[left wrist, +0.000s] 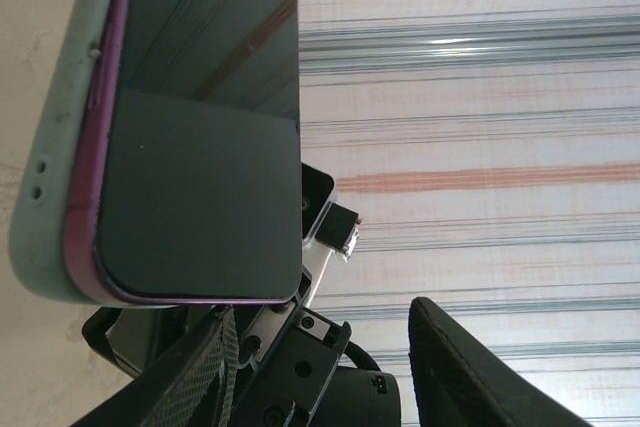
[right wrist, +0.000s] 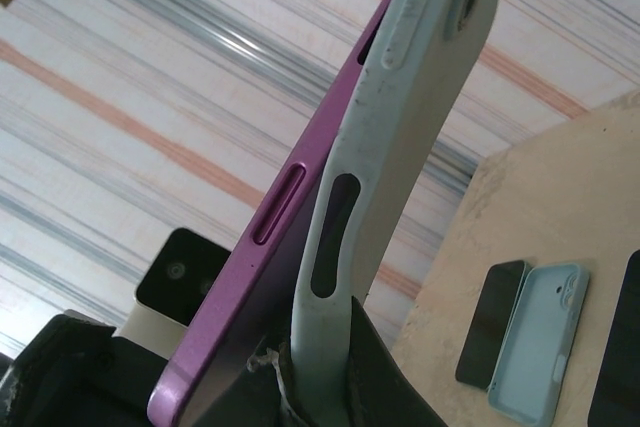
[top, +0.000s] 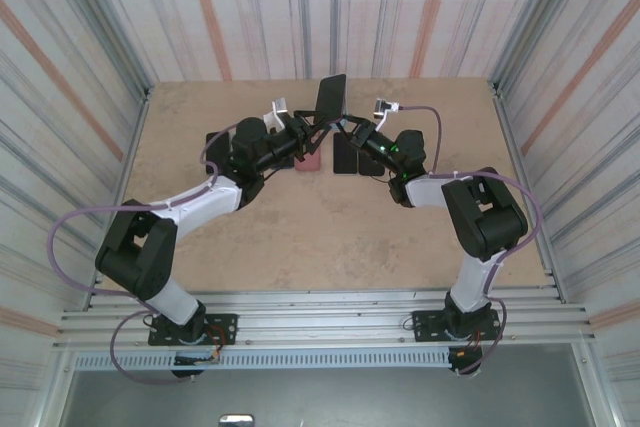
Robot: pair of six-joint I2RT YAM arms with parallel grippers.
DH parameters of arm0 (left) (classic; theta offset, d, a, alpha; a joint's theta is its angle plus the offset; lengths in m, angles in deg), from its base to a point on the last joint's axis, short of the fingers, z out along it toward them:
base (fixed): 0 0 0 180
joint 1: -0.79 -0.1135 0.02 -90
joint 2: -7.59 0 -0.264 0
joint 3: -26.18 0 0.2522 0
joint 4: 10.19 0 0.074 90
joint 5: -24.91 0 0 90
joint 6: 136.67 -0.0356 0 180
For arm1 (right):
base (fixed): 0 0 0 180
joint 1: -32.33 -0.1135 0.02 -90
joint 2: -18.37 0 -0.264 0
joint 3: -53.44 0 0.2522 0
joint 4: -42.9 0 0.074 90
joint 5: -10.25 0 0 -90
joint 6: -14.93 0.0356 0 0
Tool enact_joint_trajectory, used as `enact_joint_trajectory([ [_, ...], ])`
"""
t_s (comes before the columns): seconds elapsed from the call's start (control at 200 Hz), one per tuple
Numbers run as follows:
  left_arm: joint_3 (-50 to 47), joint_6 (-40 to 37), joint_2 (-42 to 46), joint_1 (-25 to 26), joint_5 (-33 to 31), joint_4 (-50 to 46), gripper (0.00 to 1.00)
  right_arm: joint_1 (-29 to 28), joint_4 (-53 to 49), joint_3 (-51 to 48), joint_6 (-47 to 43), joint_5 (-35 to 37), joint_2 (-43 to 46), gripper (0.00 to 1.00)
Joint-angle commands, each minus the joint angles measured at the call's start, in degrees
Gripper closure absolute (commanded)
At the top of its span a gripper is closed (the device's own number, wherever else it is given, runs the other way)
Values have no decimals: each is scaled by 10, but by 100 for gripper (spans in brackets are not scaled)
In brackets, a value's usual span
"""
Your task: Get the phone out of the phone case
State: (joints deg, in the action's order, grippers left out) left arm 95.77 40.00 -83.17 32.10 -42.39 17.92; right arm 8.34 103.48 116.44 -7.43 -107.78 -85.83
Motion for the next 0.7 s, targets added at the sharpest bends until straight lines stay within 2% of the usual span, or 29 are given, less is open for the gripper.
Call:
enact_joint_trajectory([
  [0.0,15,-5,-11,5,-23,10,51,-11,51,-5,-27,-6,32,99],
  [0.526,-17,-3,-7,16,-34,10,54,-9,55,-12,-27,0,37,99],
  [0.696,-22,-3,-8,5,-42,17,55,-12,62,-10,-27,-9,38,99],
])
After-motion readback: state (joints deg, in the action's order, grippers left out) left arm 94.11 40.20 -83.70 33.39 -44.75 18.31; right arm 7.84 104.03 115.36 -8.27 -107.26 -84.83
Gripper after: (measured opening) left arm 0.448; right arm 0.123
